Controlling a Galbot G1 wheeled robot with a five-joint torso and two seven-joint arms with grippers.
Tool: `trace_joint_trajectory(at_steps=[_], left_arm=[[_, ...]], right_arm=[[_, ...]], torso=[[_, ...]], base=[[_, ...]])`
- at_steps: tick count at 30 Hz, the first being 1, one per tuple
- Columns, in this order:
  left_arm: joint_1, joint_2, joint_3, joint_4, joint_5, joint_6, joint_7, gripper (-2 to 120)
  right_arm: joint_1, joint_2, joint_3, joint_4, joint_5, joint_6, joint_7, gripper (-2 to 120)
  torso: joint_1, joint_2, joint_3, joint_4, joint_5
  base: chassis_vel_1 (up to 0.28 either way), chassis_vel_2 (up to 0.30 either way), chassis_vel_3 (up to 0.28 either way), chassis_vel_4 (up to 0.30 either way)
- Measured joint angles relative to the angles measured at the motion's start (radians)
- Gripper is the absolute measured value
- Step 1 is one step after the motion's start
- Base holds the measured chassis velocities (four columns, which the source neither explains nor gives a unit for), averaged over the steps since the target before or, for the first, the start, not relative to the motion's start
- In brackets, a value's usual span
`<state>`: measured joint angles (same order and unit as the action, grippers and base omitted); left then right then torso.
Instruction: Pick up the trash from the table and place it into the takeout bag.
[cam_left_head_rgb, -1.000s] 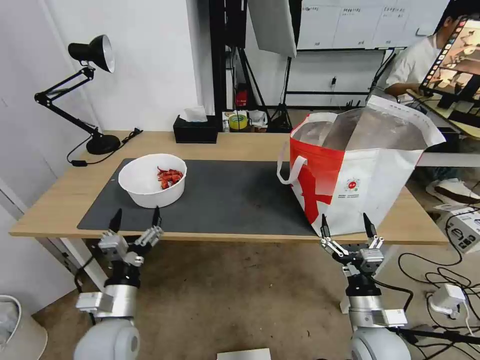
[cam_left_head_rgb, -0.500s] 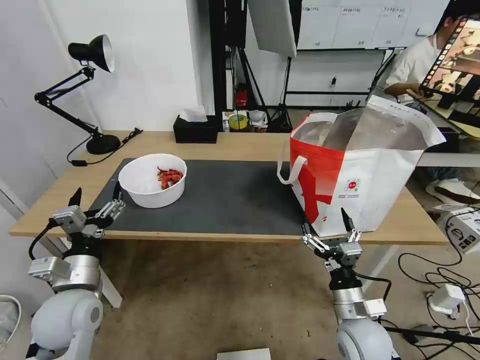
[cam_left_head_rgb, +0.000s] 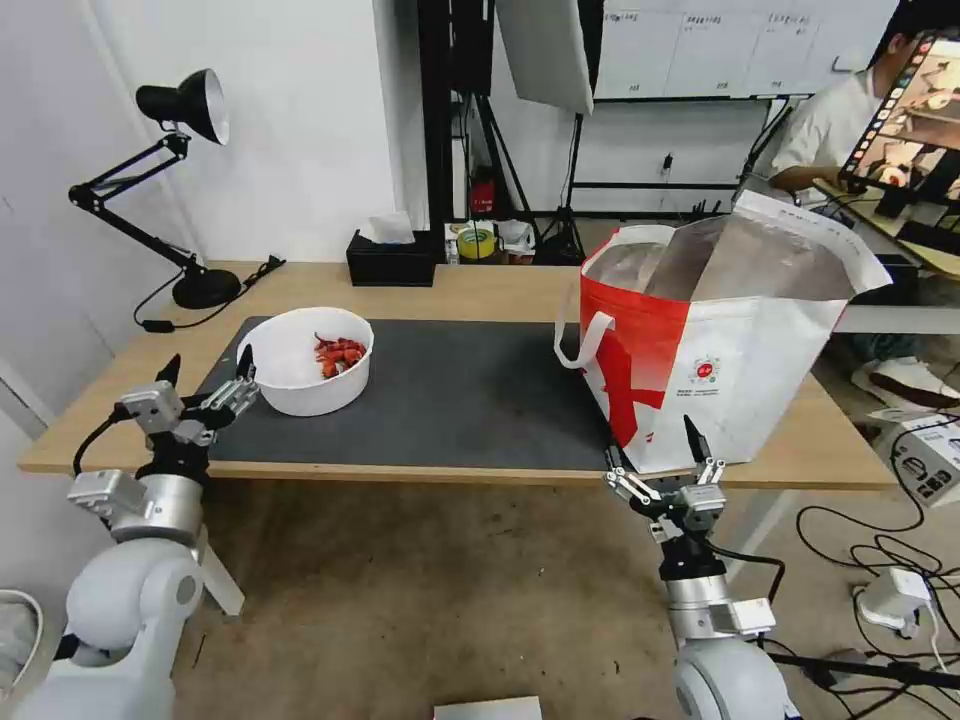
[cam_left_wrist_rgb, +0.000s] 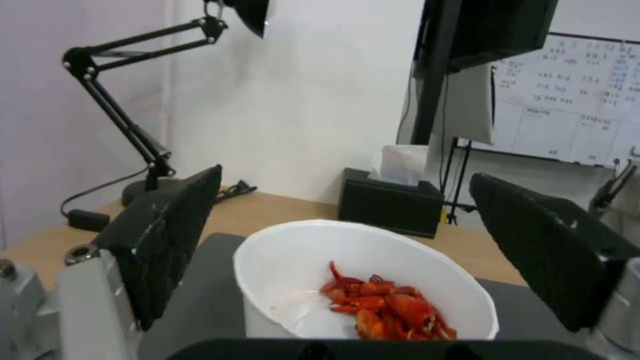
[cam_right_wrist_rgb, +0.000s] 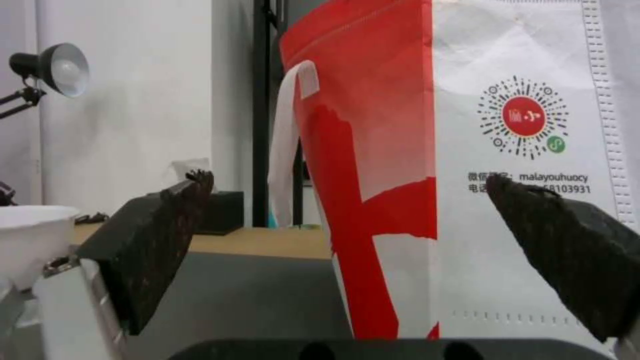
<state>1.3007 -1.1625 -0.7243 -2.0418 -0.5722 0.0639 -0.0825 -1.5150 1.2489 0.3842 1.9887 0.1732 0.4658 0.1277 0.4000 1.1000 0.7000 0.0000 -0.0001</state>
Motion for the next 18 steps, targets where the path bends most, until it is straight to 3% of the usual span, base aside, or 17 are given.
trace_joint_trajectory(at_steps=[18], left_arm=[[-0.144,0.112,0.094,0.097,-0.073,0.041,0.004,100]], right_arm=[[-0.005,0.006,0.006,0.004,-0.011,-0.004,0.002,100]], torso=[[0.000,0.000,0.000,0.0000,0.0001]], base=[[0.000,0.000,0.000,0.000]])
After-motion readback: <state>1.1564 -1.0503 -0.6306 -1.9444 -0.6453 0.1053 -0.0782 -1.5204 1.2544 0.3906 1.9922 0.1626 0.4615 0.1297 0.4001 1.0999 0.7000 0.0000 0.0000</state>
